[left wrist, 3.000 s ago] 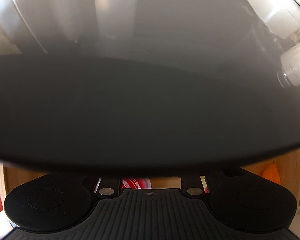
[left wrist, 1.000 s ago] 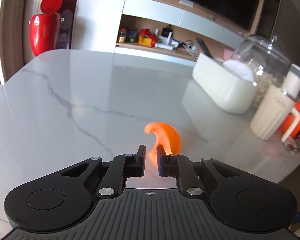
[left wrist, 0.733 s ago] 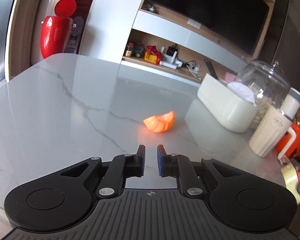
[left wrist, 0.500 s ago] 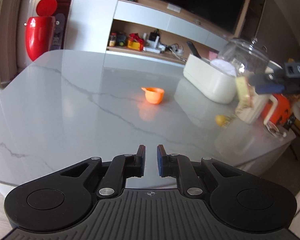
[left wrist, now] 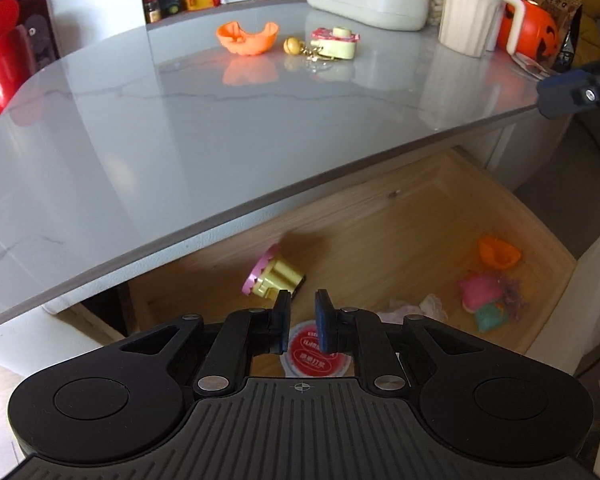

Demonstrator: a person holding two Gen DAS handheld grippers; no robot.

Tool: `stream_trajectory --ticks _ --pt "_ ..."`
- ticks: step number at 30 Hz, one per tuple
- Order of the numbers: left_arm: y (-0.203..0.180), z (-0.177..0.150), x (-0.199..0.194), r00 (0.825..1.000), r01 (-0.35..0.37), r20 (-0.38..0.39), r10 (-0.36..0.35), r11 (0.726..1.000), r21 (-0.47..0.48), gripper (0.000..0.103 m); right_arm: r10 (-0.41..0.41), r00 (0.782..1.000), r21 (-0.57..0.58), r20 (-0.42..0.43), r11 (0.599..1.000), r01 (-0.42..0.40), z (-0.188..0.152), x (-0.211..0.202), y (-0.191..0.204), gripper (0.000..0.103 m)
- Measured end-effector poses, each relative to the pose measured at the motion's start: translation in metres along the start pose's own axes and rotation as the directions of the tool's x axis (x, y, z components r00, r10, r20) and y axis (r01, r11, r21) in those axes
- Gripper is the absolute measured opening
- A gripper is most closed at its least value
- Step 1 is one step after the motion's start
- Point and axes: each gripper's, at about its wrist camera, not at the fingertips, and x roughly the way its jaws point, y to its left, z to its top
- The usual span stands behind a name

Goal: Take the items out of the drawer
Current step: 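Set the pink toy on the counter with the right tool while the left tool returns to the drawer, then grasp the red round lid with the left tool while the right tool reaches the pink cloth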

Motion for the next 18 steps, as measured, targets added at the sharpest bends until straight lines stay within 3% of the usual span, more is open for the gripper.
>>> stream_trajectory --ticks 3,6,9,12,18 --pt "-0.002 0.001 0.007 0.999 0.033 -0.031 -0.032 0.999 0.034 0.014 -0.025 0.999 -0.024 -0.044 0.999 0.024 -0.032 0.001 -0.005 0.091" --pt "-0.013 0.002 0.017 0.989 0.085 -0.131 -0.062 0.98 0.18 0.016 -0.045 0.996 -0.052 -0.072 0.998 0.041 -0.053 0.007 -0.008 0.094" --pt "-0.019 0.0 0.032 0.963 0.092 -0.27 -0.004 0.945 0.314 0.018 -0.036 0.994 -0.044 -0.101 0.999 0.032 -0.07 0.01 -0.009 0.097" --pt "-0.013 -0.002 0.044 0.928 0.115 -0.372 0.007 0.946 0.304 0.017 -0.025 0.993 -0.034 -0.119 0.999 0.021 -0.074 0.017 -0.014 0.097" --pt "-0.019 -0.01 0.071 0.881 0.155 -0.471 0.05 0.909 0.386 0.018 -0.013 0.991 -0.065 -0.131 0.998 0.004 -0.073 0.02 -0.013 0.1"
